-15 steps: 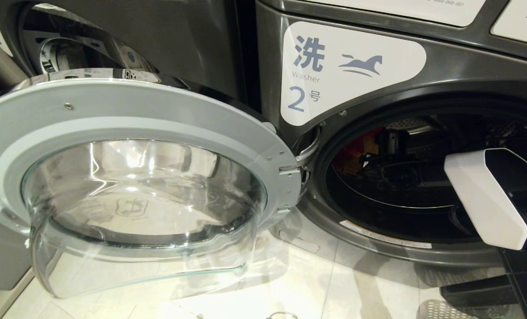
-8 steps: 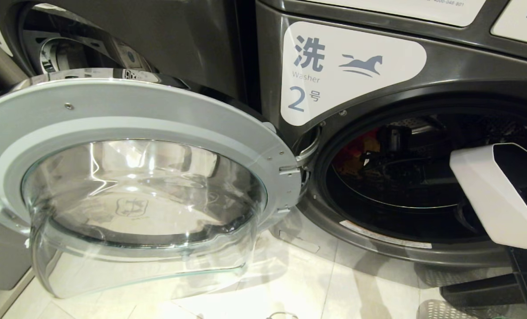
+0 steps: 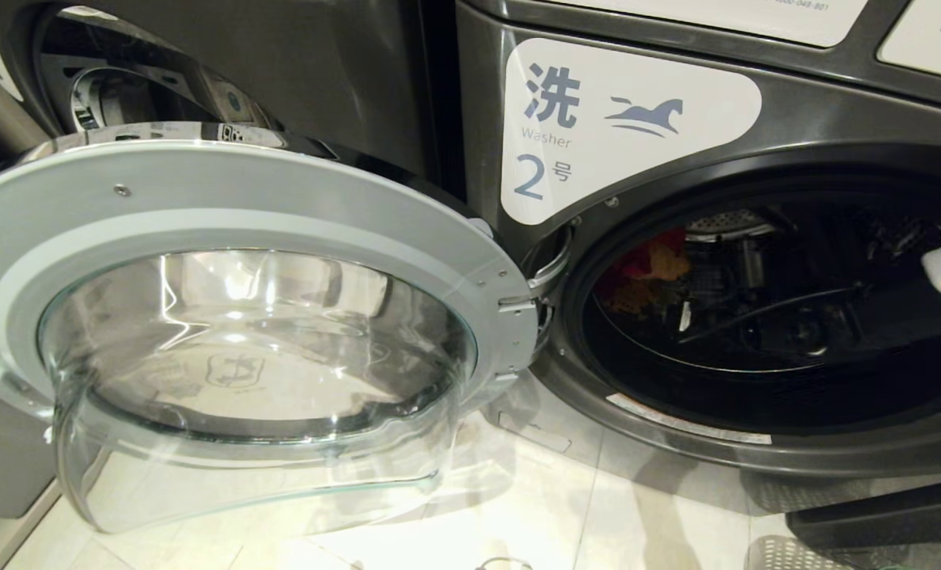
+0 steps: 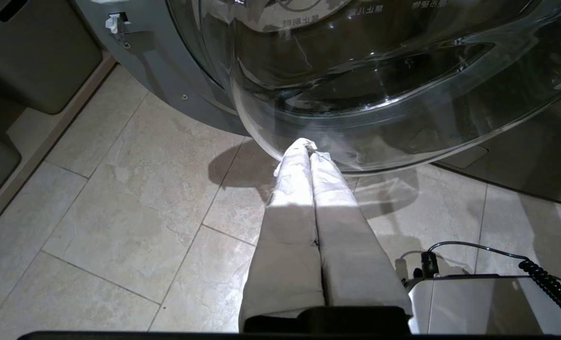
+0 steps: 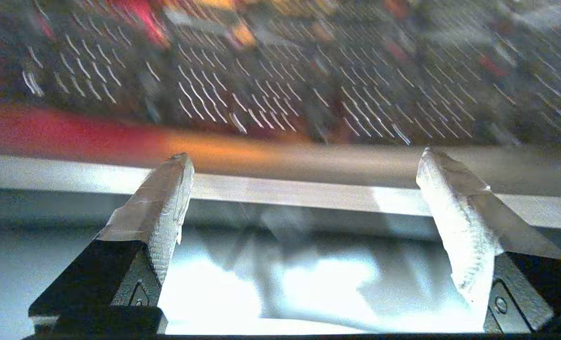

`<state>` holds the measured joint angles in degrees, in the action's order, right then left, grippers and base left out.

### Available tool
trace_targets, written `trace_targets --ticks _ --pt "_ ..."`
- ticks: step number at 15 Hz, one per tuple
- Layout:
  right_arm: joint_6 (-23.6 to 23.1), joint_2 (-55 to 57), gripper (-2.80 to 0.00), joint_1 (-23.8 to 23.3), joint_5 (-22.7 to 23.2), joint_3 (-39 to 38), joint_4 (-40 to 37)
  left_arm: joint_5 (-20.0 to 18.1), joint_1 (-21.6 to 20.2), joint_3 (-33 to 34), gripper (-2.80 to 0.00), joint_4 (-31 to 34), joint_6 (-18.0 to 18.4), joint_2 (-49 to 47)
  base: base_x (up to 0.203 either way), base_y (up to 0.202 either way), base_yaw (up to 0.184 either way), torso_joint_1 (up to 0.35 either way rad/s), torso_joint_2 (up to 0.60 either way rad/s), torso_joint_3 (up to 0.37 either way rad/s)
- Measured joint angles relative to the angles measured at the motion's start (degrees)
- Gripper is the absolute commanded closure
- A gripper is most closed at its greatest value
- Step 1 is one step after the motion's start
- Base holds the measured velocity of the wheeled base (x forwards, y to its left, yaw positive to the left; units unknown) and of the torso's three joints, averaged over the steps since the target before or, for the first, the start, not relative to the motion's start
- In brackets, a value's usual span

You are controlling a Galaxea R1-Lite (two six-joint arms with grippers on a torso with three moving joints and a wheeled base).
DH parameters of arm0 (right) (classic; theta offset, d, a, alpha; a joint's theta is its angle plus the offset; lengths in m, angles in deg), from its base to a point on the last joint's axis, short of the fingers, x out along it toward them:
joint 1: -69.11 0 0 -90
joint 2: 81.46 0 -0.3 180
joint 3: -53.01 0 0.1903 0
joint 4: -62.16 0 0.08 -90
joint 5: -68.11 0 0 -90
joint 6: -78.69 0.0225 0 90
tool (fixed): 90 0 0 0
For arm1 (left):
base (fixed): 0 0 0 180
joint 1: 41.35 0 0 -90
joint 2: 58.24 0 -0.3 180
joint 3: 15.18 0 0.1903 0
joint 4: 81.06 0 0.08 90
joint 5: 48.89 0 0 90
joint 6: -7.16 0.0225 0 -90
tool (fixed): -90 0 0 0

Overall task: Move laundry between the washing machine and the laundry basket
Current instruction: Pick a cloth and place it into the basket

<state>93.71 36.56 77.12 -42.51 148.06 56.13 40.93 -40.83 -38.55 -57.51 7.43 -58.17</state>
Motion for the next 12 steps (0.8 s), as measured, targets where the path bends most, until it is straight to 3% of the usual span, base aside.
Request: trace_targets --ticks 4,8,12 --pt "-0.35 -16.04 -2.80 1.49 3.31 -20.81 0.22 0.01 0.00 0.00 0.00 0.00 -0.02 0.00 0.000 0.000 0.000 0.000 0.00 0.000" --pt "-4.45 -30.49 -2.80 3.07 9.09 -34.43 0.05 0.00 0.00 0.00 0.00 0.00 -0.02 0.00 0.000 0.000 0.000 0.000 0.00 0.000" --pt "-7.71 -38.66 -2.80 5.16 9.97 -45.05 0.34 0.00 0.00 0.00 0.00 0.00 -0.02 0.00 0.000 0.000 0.000 0.000 0.00 0.000"
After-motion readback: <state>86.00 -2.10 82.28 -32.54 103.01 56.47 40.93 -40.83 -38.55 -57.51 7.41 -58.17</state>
